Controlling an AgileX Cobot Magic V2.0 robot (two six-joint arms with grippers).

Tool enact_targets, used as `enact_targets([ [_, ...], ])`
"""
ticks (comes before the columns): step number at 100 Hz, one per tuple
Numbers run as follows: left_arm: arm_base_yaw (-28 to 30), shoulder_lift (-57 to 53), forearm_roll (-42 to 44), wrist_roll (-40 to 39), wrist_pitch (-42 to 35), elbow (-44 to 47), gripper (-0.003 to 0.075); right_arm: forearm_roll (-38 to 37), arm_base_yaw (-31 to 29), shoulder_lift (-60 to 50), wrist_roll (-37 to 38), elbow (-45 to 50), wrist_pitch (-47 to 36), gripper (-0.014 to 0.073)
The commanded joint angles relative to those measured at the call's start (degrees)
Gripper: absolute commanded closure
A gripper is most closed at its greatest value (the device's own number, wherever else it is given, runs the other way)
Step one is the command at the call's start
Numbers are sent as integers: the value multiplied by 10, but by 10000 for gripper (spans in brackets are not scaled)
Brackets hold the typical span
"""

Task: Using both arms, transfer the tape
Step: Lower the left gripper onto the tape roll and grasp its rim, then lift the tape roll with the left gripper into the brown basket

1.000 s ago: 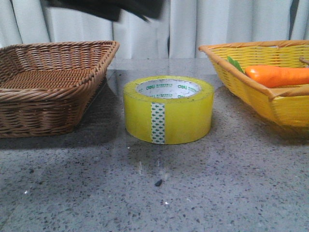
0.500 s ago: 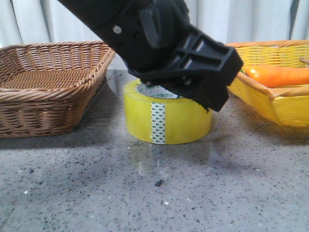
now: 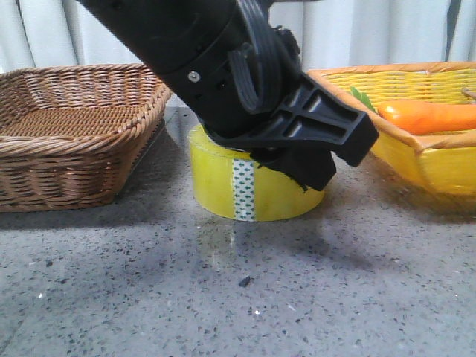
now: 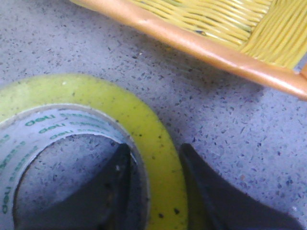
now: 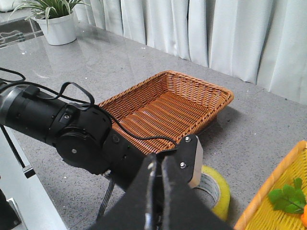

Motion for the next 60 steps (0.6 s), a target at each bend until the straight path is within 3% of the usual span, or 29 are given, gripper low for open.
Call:
enact_targets([
  [1, -3, -26, 14, 0, -34, -18, 741, 6, -1, 1, -4, -14, -46, 666],
  [35, 18, -118, 62, 0, -11, -54, 741, 6, -1, 1, -4, -14, -36, 666],
  [60, 117, -211, 77, 0, 81, -58, 741, 6, -1, 1, -4, -14, -26, 666],
])
